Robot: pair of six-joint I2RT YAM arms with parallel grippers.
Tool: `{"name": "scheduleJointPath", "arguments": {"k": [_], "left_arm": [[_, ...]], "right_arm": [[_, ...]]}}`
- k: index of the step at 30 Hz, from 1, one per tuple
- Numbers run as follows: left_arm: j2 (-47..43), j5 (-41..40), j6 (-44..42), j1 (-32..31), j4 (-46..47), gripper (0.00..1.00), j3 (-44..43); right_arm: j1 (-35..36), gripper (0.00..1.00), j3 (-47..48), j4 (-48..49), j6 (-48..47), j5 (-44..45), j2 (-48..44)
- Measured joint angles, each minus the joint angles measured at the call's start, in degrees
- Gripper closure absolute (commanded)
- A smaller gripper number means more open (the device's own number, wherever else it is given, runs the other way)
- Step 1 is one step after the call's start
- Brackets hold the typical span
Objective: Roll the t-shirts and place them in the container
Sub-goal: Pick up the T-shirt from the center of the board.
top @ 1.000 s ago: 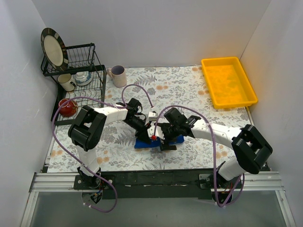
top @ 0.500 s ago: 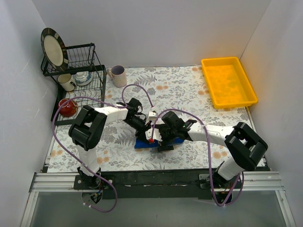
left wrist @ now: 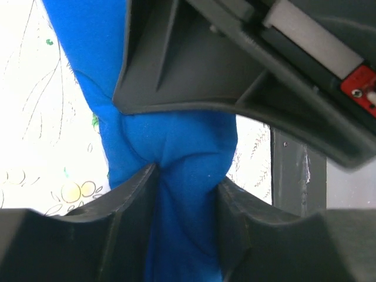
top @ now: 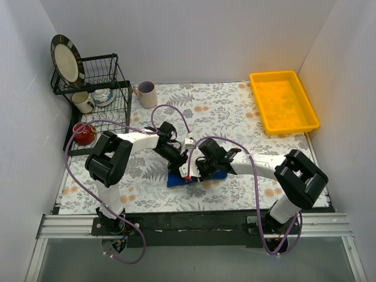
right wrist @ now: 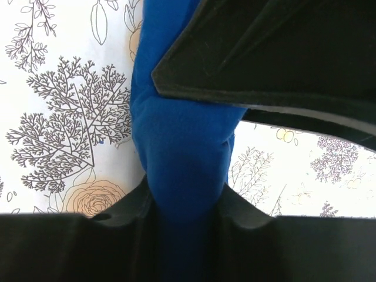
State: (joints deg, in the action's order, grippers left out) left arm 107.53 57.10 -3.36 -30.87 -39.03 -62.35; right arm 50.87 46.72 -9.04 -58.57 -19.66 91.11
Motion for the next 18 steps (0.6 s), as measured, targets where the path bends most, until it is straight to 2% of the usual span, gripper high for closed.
{"name": "scheduleJointPath", "arguments": {"k": [5, 10, 14, 18], "left_arm": [[-0.3, -3.3, 3.8, 1.2, -3.3, 0.5, -3.8], [-1.5, -6.9, 10.3, 6.7, -5.0, 0.48, -17.4], [-5.9, -8.6, 14.6, 12.6, -1.9, 0.46, -24.8], [-10.1, -9.2, 16.8, 17.4, -0.7, 0.46, -27.4]], "right_arm": [[0.5, 0.99, 0.0, 0.0, -1.2, 1.6, -0.2], [-1.2, 0.99, -0.3, -2.3, -2.1, 5.7, -2.6], [-4.8, 0.99, 0.3, -7.7, -3.1, 8.0, -5.5], [-10.7, 0.99, 2.6, -10.3, -3.6, 10.2, -6.6]]}}
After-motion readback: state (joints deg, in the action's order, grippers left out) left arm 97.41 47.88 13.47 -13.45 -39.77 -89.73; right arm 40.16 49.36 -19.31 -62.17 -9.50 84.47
